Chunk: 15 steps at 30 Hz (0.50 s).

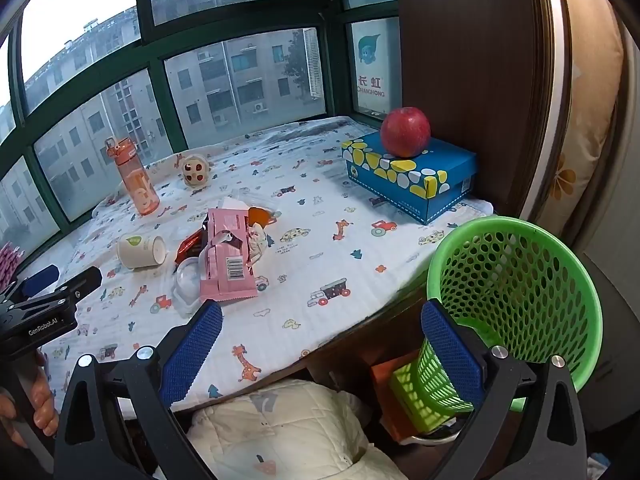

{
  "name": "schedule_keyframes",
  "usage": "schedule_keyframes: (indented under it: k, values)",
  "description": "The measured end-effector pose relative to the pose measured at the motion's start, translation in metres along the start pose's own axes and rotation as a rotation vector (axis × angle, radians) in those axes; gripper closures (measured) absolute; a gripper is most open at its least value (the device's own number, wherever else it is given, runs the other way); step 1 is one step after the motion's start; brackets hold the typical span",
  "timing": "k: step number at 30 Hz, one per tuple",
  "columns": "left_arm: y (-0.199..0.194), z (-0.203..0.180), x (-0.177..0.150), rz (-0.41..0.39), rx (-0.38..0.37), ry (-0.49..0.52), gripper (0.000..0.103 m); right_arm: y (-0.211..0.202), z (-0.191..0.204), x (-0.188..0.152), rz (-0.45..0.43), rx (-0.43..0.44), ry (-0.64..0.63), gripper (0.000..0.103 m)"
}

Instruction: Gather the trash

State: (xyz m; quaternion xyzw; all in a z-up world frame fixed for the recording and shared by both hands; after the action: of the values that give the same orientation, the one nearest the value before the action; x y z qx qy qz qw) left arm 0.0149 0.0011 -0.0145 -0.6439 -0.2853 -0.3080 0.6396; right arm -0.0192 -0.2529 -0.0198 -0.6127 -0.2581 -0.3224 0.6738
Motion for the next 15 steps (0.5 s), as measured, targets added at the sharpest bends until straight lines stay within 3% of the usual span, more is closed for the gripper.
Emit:
schedule_keyframes:
  k: [15]
  values:
    - [0.0046, -0.0038, -0.0006, 0.01, -0.005, 0.003, 0.005, 0.0026, 0.0011, -0.0009, 0.003, -0.001, -0.005, 0.006]
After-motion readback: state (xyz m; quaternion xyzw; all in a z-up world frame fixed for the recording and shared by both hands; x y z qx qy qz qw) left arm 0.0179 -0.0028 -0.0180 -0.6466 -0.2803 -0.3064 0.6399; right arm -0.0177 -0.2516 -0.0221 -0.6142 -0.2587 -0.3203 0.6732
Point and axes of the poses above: each gripper's, at about its wrist camera, not at the fingertips, and y roughly the way its jaws point, z to its left, x to its top, the point moved 2 cm from there along y, roughly the way its jaws point
